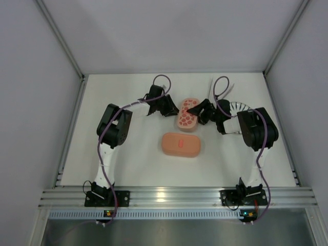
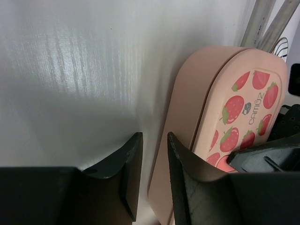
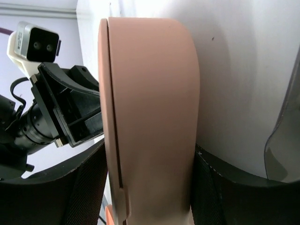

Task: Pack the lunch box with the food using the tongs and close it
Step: Pick up the packing box from the center of the board, then adjust the packing box at the center of the board.

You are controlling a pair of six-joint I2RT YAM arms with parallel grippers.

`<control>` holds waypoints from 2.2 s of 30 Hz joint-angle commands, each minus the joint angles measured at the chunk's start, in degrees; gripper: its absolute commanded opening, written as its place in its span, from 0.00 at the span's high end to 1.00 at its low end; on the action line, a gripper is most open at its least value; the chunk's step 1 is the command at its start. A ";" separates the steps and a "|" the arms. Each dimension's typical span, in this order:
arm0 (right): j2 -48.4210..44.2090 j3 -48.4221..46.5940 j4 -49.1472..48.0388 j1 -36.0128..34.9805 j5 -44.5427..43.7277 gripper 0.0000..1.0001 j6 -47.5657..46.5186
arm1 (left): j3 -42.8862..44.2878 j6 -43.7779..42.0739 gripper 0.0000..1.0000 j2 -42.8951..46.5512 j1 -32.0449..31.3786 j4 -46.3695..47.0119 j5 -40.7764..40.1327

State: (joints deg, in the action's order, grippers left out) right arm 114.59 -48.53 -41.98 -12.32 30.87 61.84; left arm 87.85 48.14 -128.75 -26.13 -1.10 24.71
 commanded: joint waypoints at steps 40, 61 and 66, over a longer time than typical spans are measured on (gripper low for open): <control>-20.44 -5.61 8.13 -1.39 3.93 1.00 3.29 | -13.40 -3.31 0.61 18.88 5.65 -2.23 -12.31; -78.26 22.33 52.50 -17.72 -10.03 1.00 -2.53 | -26.15 -1.21 0.76 16.60 4.42 17.18 8.33; -95.42 26.38 67.99 -23.19 -9.43 1.00 3.37 | -27.03 0.11 0.77 14.93 3.37 20.70 9.39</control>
State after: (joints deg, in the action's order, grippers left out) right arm 26.63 -21.98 18.65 -33.17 21.23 60.25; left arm 61.54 47.81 -113.03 -22.04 13.43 31.99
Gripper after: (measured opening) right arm 0.505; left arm 0.232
